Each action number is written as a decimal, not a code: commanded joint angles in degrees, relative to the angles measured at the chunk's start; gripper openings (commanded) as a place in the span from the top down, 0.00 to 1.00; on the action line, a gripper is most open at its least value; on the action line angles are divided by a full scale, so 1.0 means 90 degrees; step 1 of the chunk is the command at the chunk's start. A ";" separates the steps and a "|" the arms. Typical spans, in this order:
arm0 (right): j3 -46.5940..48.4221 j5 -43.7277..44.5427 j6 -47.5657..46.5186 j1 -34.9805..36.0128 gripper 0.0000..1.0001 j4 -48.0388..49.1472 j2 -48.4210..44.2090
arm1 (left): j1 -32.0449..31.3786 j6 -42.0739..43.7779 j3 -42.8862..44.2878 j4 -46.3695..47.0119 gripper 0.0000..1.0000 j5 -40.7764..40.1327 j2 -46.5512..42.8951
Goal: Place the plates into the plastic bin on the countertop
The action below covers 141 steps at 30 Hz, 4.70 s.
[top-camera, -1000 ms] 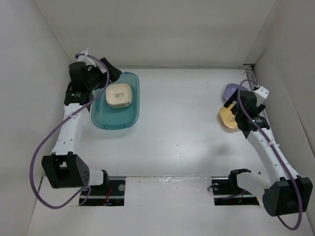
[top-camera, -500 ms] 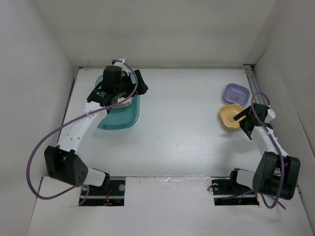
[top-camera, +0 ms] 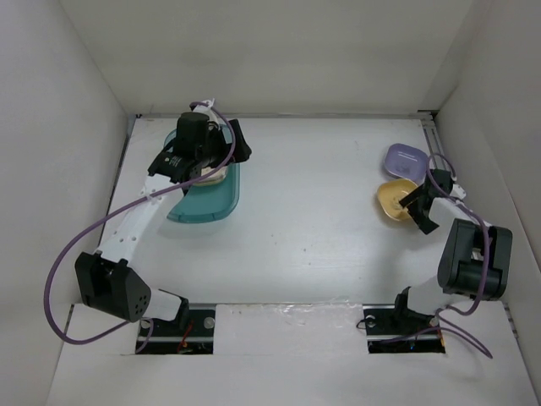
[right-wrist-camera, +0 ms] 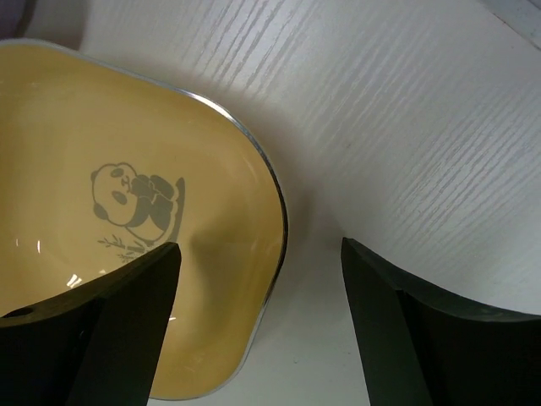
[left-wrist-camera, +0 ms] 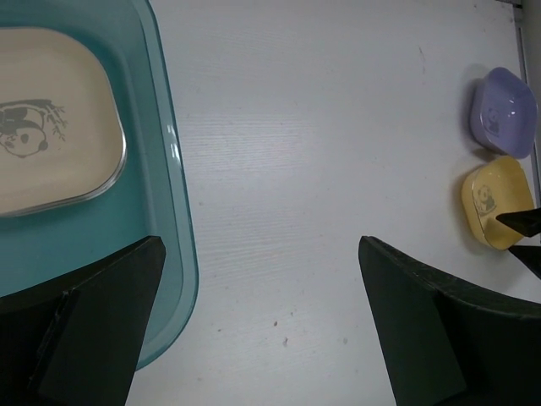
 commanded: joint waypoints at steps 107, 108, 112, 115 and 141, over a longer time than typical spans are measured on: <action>0.2093 -0.1665 -0.1422 0.2264 0.00 0.0477 -0.0258 | 0.2504 0.0418 0.1496 -0.0087 0.00 -0.0488 0.1460; 0.2093 -0.1364 -0.1305 0.1973 0.00 0.0398 -0.0258 | 0.2504 0.0331 0.1496 -0.0087 0.00 -0.0488 0.1236; 0.2316 -0.0612 -0.1099 0.1182 0.00 -0.0012 -0.0258 | 0.2766 -0.0117 0.0942 0.0127 0.00 -0.0079 0.0581; 0.2405 -0.0122 -0.0943 0.0625 0.00 -0.0169 -0.0132 | 0.2768 -0.0295 0.0842 0.0236 0.00 0.0321 0.0327; 0.4797 0.0622 -0.1128 -0.0003 0.95 -0.1028 0.3569 | 0.2495 -0.0246 0.0793 -0.0153 0.00 -0.0214 -0.0065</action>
